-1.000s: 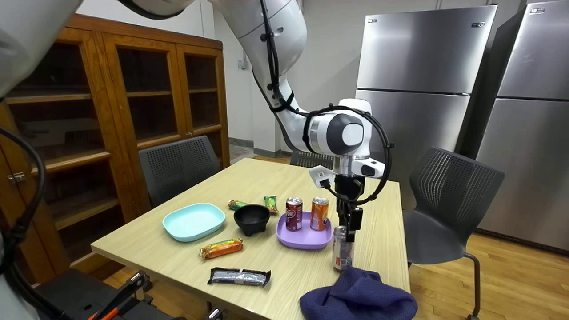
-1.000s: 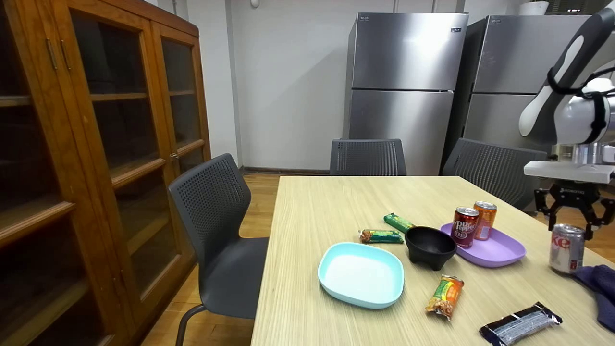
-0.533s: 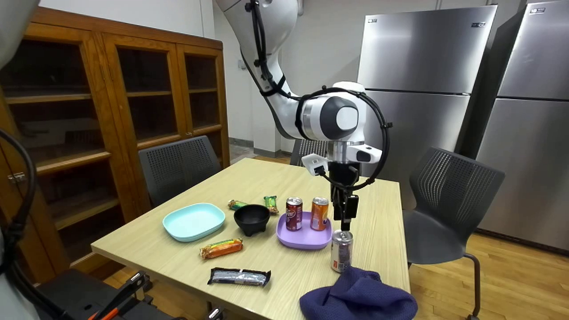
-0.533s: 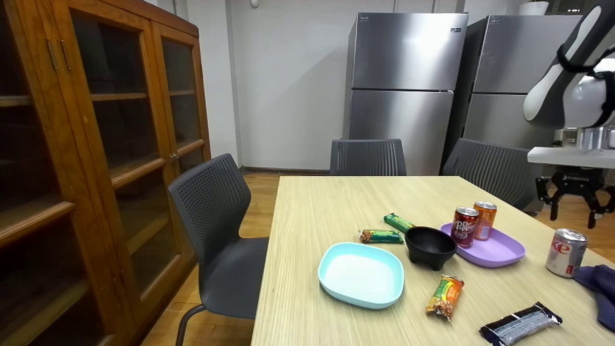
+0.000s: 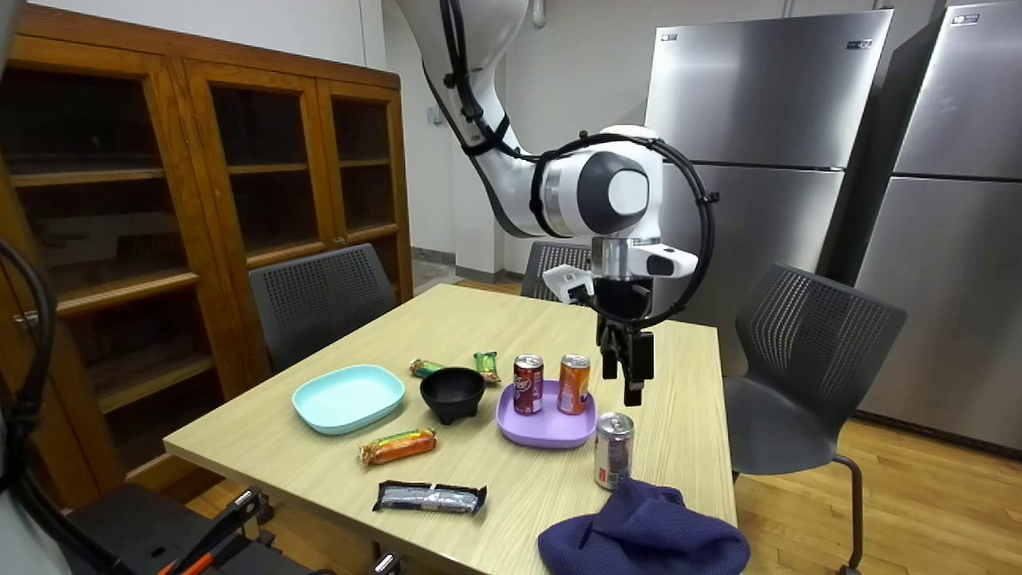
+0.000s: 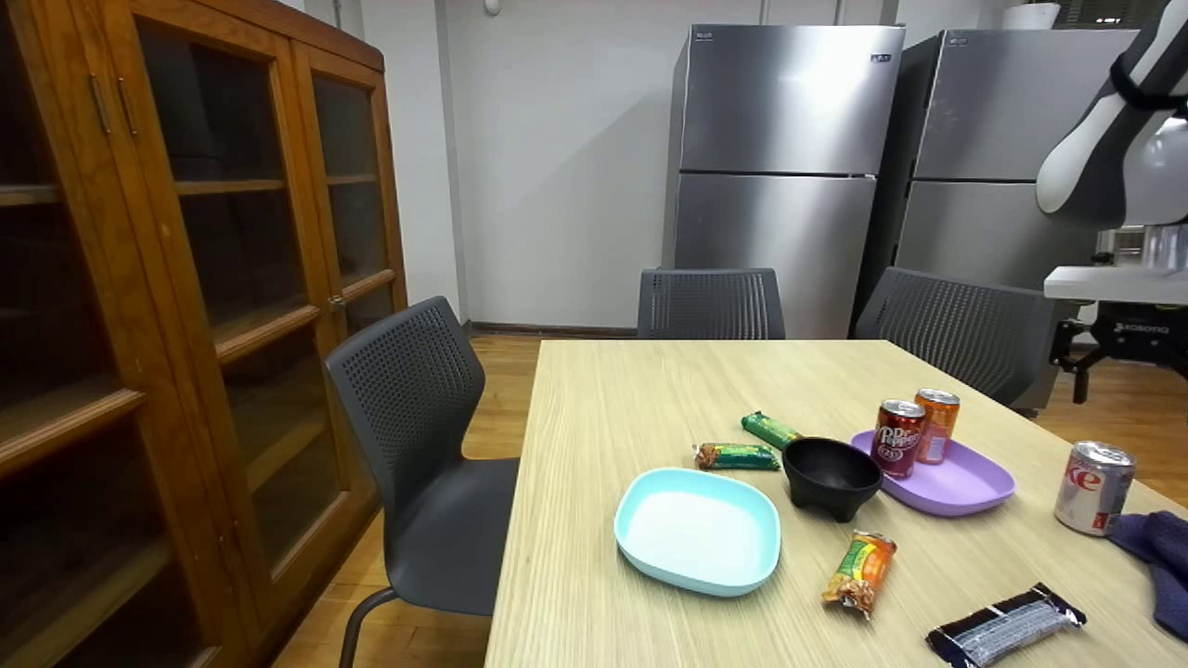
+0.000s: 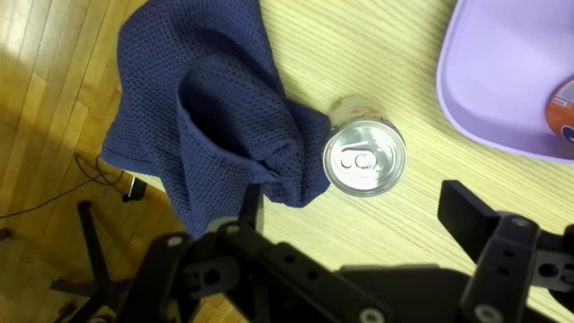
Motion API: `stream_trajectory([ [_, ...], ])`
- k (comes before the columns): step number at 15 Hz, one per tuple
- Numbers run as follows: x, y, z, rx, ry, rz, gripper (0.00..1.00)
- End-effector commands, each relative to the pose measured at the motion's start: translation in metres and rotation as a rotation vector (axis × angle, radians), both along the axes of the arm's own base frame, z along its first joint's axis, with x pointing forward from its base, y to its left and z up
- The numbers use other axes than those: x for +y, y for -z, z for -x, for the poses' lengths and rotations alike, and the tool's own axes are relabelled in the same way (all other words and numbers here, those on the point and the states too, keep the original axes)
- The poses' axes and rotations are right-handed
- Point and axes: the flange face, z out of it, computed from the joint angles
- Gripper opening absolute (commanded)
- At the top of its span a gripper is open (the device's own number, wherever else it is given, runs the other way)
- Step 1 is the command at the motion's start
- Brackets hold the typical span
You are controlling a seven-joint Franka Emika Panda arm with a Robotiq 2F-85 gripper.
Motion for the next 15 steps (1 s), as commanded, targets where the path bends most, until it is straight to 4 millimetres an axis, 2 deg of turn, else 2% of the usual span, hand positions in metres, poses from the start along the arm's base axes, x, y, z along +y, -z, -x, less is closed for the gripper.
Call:
stream_trajectory([
  [1, 0.001, -0.004, 0.008, 0.006, -0.02, -0.002, 1.0],
  [15, 0.002, 0.045, -0.006, -0.002, 0.02, 0.028, 1.0],
])
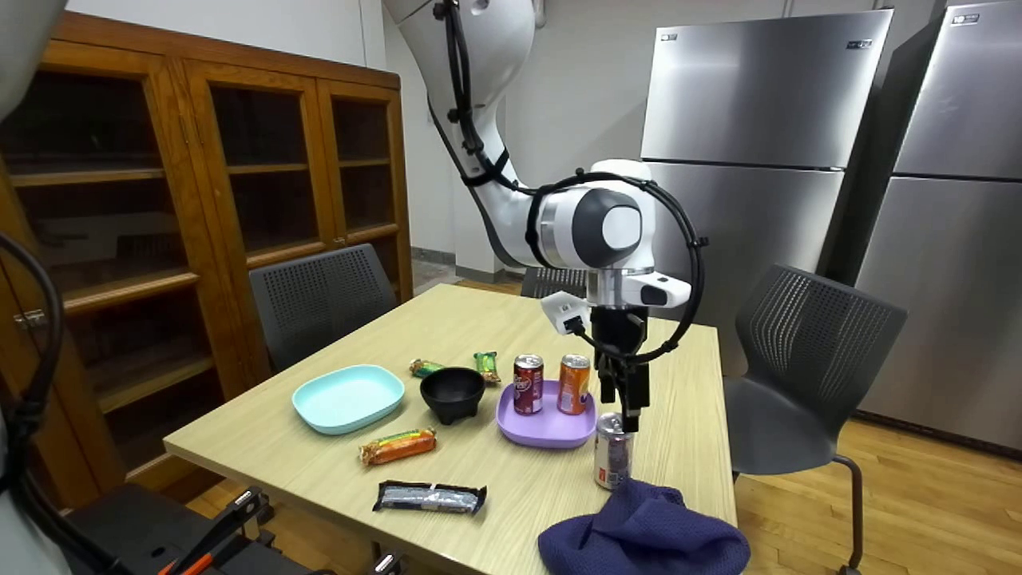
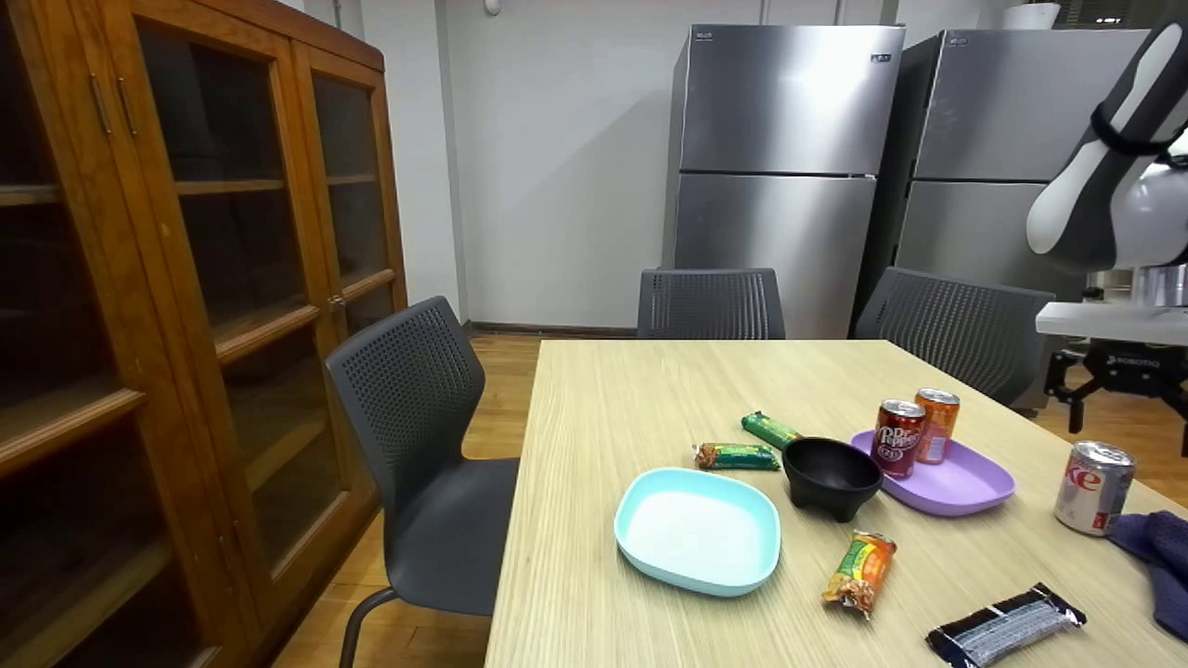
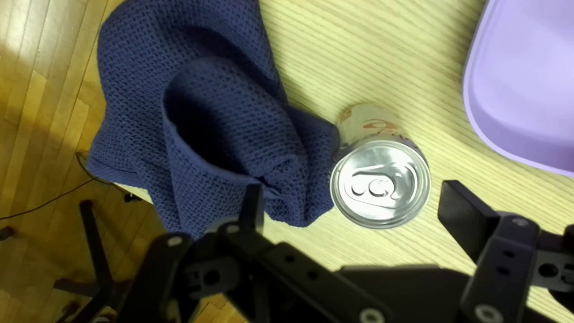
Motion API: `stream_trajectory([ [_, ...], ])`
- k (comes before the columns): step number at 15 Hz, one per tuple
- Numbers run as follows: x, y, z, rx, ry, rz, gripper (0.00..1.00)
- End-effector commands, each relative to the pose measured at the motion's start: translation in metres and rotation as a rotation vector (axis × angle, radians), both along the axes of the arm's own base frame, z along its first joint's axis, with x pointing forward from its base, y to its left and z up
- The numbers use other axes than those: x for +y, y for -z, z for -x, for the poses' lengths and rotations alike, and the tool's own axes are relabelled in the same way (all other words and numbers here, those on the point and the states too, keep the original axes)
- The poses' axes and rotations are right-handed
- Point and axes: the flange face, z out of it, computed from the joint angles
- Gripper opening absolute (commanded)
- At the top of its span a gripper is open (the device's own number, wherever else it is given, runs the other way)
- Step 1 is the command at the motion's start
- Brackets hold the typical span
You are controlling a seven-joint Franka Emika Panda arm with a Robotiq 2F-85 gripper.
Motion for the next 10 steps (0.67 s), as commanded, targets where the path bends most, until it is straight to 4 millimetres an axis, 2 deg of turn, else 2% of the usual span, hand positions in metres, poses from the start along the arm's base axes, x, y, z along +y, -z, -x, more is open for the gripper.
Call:
stream_trajectory([
  [1, 0.001, 0.009, -0.01, -0.009, 0.022, 0.01, 1.0],
  [10, -0.001, 0.029, -0.024, 0.006, 0.04, 0.02, 1.0],
])
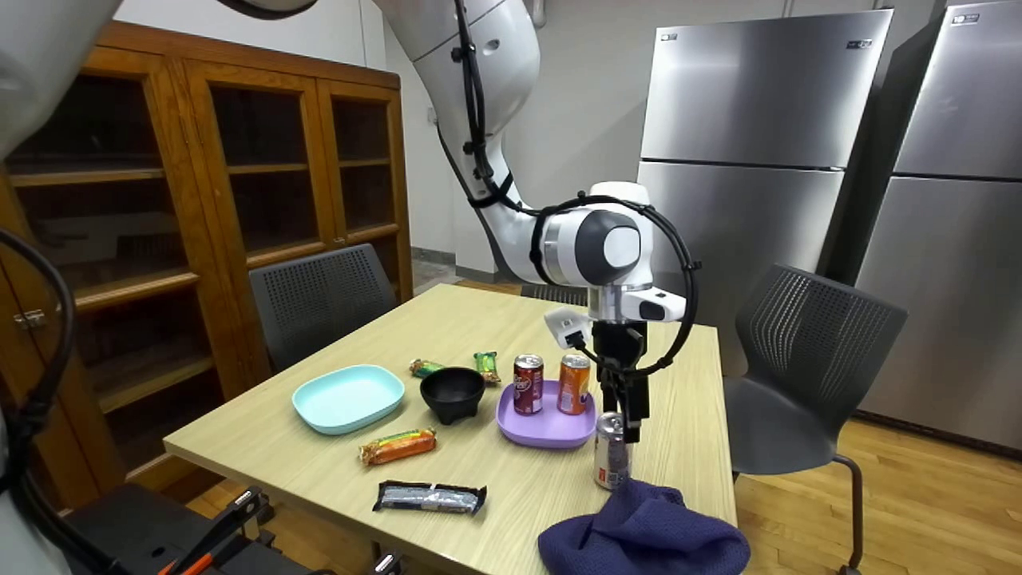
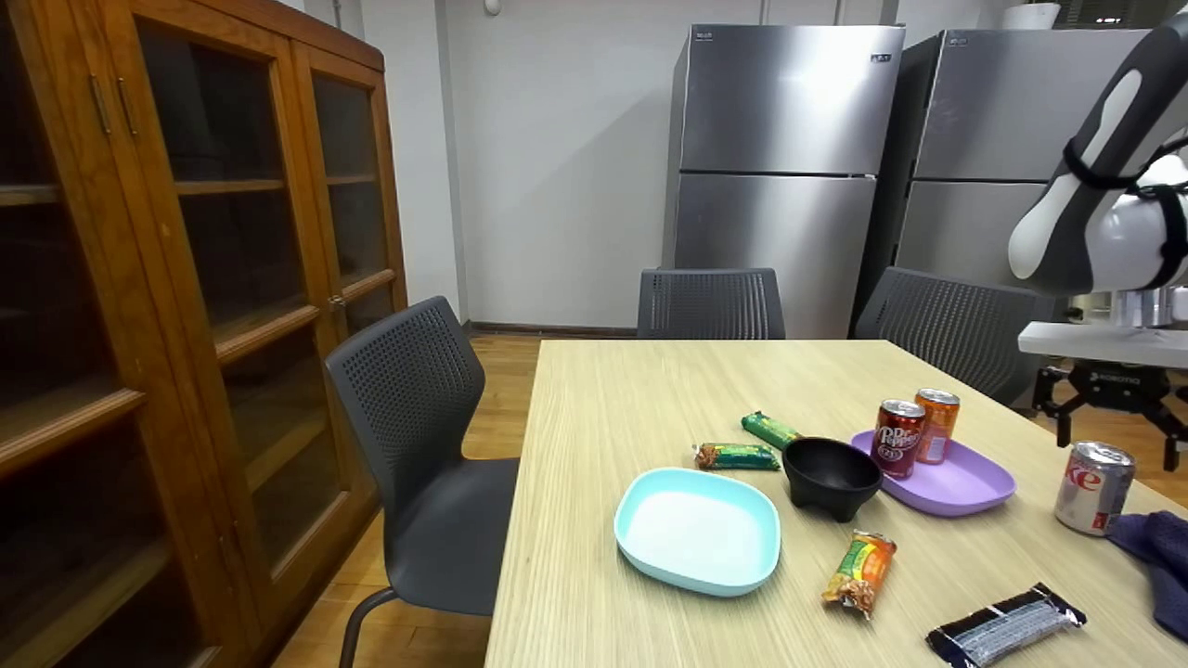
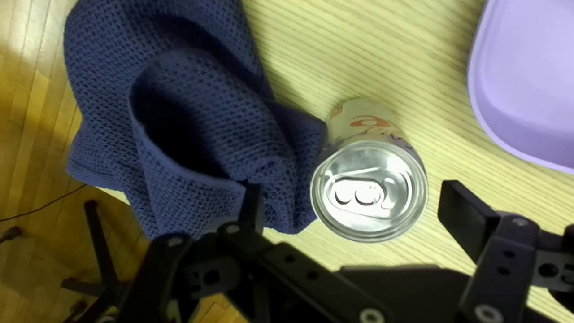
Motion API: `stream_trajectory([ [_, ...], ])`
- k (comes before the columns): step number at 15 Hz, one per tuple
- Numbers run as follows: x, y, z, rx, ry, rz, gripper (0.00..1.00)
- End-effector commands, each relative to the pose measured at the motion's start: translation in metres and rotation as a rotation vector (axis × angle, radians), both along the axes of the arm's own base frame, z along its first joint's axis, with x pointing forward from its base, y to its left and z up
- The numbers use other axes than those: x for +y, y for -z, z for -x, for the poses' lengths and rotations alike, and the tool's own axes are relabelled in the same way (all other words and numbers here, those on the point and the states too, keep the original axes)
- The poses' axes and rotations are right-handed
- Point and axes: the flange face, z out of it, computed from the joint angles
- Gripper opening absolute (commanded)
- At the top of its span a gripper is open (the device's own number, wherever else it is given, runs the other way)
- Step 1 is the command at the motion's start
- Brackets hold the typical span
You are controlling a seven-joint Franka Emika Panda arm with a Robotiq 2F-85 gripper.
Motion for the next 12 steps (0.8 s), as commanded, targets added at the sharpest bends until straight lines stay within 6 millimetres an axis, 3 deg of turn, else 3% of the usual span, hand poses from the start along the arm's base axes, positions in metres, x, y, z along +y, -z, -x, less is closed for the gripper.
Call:
stream_trajectory([
  [1, 0.0, 0.005, -0.011, -0.007, 0.025, 0.002, 1.0],
  [12, 0.001, 0.02, -0.015, 0.007, 0.038, -0.018, 1.0],
])
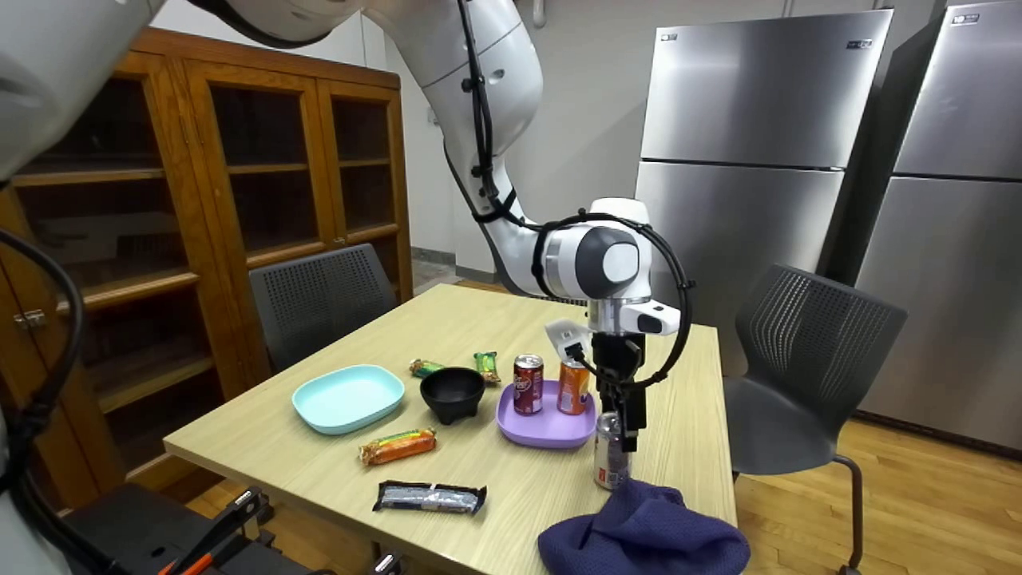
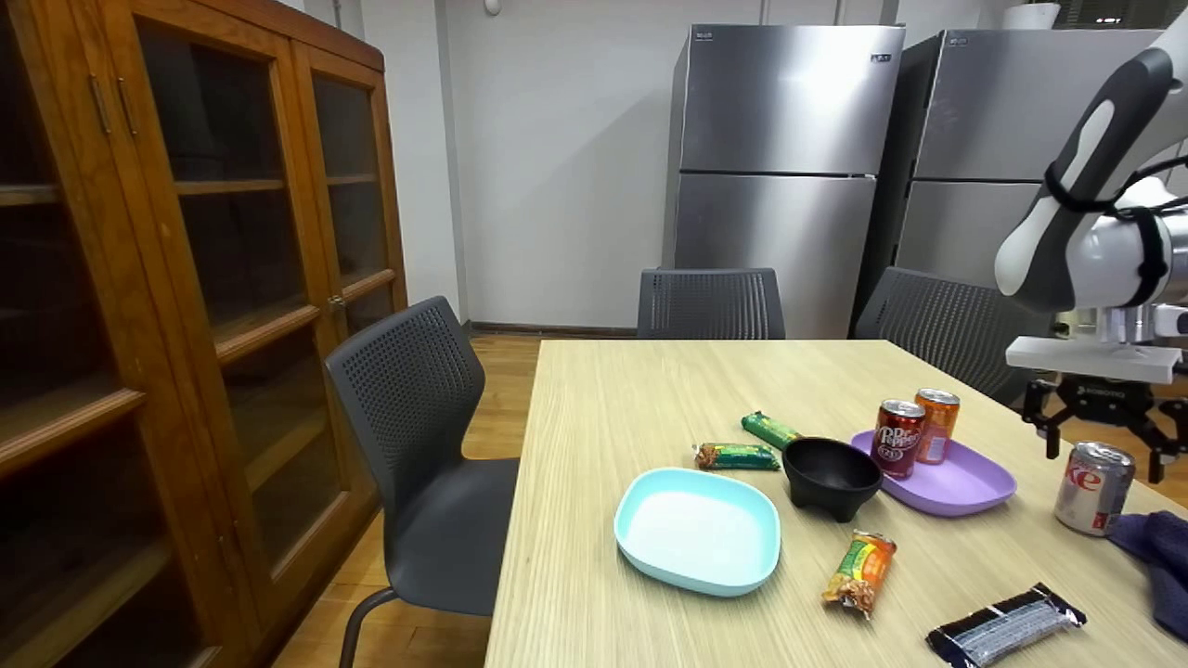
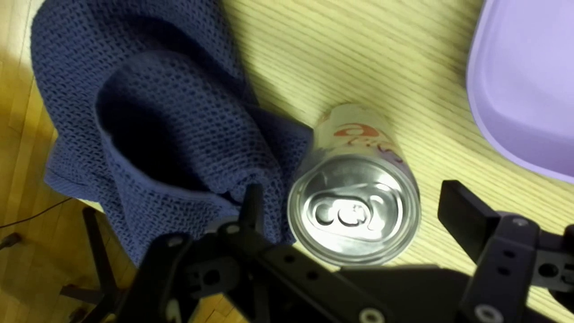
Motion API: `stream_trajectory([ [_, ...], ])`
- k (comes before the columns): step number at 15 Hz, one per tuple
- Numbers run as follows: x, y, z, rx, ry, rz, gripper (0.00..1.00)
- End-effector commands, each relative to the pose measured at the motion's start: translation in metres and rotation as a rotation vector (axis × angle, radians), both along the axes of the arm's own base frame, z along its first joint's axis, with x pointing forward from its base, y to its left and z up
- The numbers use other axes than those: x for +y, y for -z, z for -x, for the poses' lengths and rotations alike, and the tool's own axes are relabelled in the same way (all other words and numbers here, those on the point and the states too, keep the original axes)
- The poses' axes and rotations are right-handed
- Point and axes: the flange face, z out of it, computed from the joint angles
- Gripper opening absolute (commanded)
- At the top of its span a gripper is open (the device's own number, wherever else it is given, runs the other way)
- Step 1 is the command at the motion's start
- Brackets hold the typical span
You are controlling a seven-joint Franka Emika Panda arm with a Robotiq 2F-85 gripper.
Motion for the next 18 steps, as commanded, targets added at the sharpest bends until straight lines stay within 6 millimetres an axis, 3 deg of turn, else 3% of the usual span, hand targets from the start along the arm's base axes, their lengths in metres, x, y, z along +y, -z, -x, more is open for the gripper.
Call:
stream_trajectory([
  [1, 0.002, -0.001, -0.006, -0.003, 0.027, -0.015, 0.75],
  [3, 0.002, -0.002, -0.006, -0.004, 0.029, -0.017, 0.66],
  [6, 0.002, -0.006, -0.005, -0.004, 0.024, -0.013, 0.41],
  [18, 0.015, -0.055, 0.007, -0.075, -0.02, -0.032, 0.39],
])
